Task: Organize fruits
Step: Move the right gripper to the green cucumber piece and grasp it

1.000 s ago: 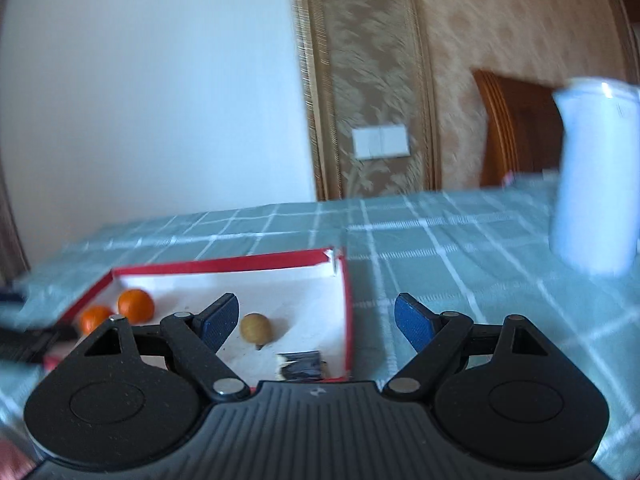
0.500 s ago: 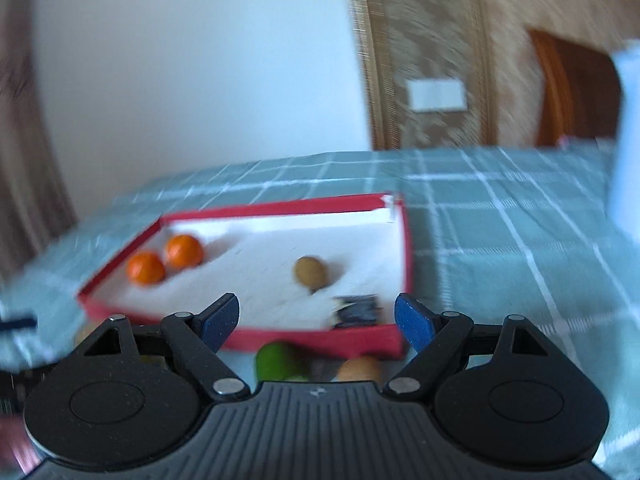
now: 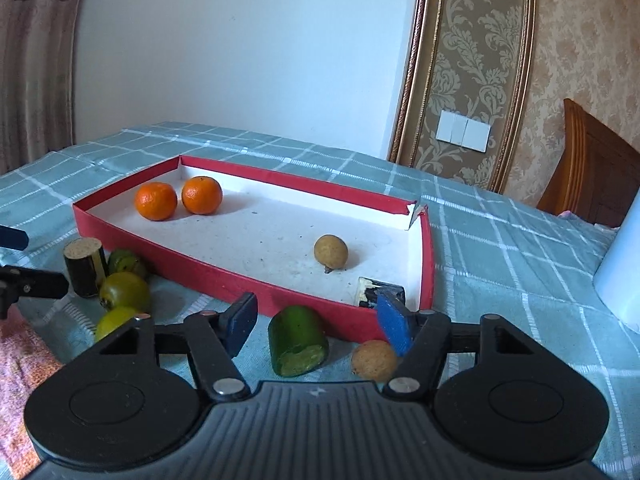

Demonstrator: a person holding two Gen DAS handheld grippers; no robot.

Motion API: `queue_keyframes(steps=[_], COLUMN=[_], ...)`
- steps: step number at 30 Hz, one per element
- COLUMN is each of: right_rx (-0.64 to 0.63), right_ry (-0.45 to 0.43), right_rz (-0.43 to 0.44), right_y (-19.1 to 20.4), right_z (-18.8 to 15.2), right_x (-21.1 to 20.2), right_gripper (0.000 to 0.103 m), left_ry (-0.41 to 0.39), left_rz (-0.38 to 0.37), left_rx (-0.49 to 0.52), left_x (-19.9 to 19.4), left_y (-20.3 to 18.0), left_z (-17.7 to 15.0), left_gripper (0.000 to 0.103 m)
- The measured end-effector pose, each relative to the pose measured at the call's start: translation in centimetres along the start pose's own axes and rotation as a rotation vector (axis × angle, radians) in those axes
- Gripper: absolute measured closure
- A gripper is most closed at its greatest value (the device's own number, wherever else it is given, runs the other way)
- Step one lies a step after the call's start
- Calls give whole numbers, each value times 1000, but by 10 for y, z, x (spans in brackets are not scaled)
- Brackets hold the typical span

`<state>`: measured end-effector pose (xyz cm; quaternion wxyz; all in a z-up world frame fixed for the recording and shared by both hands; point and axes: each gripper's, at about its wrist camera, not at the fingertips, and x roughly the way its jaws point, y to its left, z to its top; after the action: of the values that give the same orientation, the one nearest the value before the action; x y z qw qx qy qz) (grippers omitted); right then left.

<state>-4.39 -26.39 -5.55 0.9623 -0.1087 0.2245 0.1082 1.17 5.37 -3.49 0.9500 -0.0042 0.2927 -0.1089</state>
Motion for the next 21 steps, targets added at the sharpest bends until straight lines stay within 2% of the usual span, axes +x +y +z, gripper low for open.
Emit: queue_keyframes(steps=[4,7,10,13,17,19,21], right_rx=[-4,-31,-4,18,43,31,47], right_ry=[28,47,58,101,101,97,97], right_rz=[51,50,66,69,80,54,53], right_y=[3,8,4,2,0,2,0], right_z=[-5,-7,-6,-6,-6,-6,-6], right_x=[0,3,6,14,15,14,13], right_gripper=[37,37,38,48,61,67,69], left_ry=[1,5,8,9,11,17,18], left_rz=[-8,-12,-17,-18,-25,-26,-20], left_rx=[11,18,15,13,14,11,10], left_x=[0,1,2,2,3,4,4], left_y=[-2,-3,-2,-2,-2,-2,-2], left_z=[0,0,0,0,0,0,0], left_gripper=[0,0,0,0,0,0,0])
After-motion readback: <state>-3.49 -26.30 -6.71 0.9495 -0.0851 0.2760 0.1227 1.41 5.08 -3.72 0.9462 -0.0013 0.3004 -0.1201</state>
